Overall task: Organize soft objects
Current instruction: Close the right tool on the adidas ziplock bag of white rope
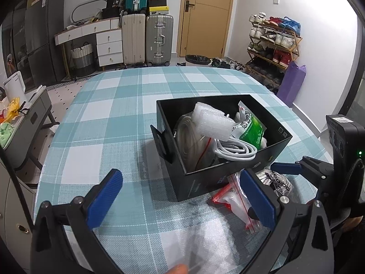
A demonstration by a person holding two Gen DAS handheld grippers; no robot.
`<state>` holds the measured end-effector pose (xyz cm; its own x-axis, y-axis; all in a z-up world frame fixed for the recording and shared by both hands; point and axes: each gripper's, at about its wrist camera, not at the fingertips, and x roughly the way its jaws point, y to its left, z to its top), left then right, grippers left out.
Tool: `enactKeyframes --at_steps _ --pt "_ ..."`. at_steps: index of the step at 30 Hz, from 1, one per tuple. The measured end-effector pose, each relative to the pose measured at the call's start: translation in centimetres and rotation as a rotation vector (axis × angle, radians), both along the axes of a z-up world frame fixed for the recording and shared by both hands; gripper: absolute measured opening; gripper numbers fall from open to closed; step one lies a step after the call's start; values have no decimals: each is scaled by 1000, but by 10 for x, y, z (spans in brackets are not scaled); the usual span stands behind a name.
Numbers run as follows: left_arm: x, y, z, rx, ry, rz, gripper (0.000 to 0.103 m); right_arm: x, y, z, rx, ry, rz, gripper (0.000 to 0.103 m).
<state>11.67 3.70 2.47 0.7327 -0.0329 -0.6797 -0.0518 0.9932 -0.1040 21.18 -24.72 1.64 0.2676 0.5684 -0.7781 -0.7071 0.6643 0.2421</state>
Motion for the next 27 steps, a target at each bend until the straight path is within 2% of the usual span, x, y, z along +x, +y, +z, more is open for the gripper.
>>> enactKeyframes --at_steps 10,18,23,27 --pt "-1 -2 0 4 -3 -5 103 -5 0 -2 -1 -9 8 102" --pt "-1 -3 2 7 -2 -8 103 -8 -10 2 18 10 79 90" --pt "-1 -3 2 8 -1 -9 103 -3 -21 6 52 41 106 87" --pt "-2 -3 3 8 2 -14 103 -2 -30 15 75 27 113 87"
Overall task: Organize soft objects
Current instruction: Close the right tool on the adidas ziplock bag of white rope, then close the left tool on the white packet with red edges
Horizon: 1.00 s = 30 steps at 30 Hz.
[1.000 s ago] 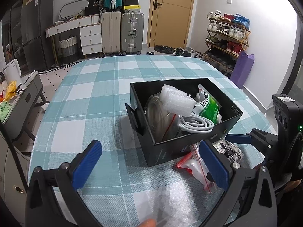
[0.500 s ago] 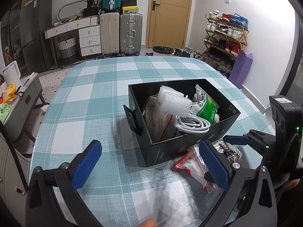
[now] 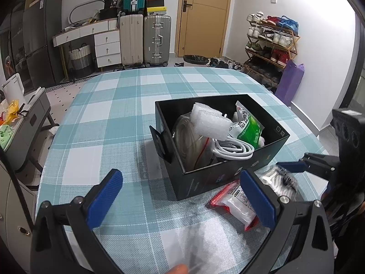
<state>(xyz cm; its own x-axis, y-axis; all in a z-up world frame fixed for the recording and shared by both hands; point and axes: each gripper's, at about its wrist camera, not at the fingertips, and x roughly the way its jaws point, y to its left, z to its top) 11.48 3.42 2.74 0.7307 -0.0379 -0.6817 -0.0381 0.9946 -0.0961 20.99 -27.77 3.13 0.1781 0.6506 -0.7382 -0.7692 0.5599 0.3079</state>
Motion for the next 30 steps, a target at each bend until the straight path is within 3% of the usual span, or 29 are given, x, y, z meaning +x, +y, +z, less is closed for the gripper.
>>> enactKeyframes --at_steps 9,18,30 --pt "-1 -13 -1 28 25 -65 103 -7 -31 32 64 -72 -3 87" --pt "-5 -38 -5 46 78 -191 103 -4 -47 58 133 -129 -44 87" --pt "-2 -65 -27 65 139 -259 103 -4 -51 64 151 -147 -71 87"
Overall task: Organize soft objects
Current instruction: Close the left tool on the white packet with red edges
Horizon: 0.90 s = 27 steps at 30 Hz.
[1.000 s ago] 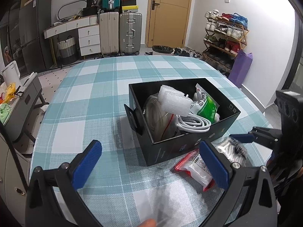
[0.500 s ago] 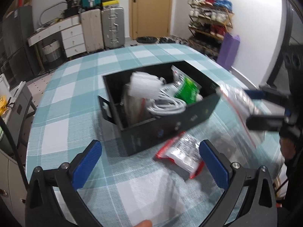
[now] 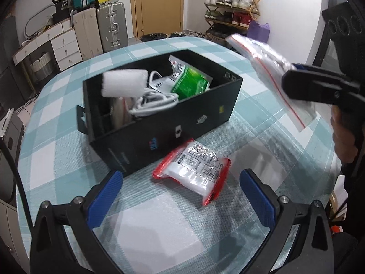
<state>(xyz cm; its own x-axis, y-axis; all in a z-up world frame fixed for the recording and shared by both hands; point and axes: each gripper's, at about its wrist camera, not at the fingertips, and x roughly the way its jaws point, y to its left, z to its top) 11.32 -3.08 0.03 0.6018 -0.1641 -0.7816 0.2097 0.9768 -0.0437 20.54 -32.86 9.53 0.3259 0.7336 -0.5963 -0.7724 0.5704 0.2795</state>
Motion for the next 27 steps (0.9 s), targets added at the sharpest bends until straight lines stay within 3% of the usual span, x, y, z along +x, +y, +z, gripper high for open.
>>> enactKeyframes --at_steps 12,20,22,27 --pt "9 -10 -17 -22 13 75 100 2 2 -3 -1 6 -8 87" --pt "5 -22 -17 -4 -3 44 74 3 3 -4 -2 6 -6 88" --pt "2 -24 -14 -11 -9 25 61 3 3 -5 -3 8 -5 88" --pt "-5 -28 -8 -3 -11 -23 56 3 3 -4 -3 8 -6 88"
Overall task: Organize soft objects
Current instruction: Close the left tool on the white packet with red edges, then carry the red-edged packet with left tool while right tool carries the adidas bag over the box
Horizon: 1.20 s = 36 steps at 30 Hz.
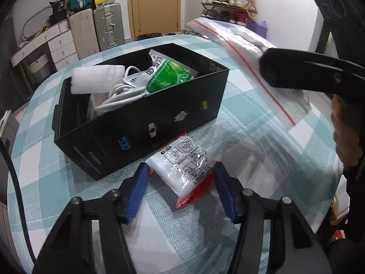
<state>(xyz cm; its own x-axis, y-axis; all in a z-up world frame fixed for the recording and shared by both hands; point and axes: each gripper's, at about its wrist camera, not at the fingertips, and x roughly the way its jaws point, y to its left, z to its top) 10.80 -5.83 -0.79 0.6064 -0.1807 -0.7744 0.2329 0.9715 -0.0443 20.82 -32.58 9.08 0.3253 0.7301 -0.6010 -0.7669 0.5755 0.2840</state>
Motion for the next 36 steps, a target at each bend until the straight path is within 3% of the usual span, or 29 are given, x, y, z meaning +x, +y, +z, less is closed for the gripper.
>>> enactKeyframes --at_steps 8,18,36 --pt "-9 2 18 -50 -26 -37 56 -1 -3 1 13 -15 -6 88" --pt "-22 25 54 -109 -133 -10 56 -6 -16 19 101 -68 -35 88" --pt "-19 97 90 -169 -270 232 56 -4 -7 22 119 -79 -91 88"
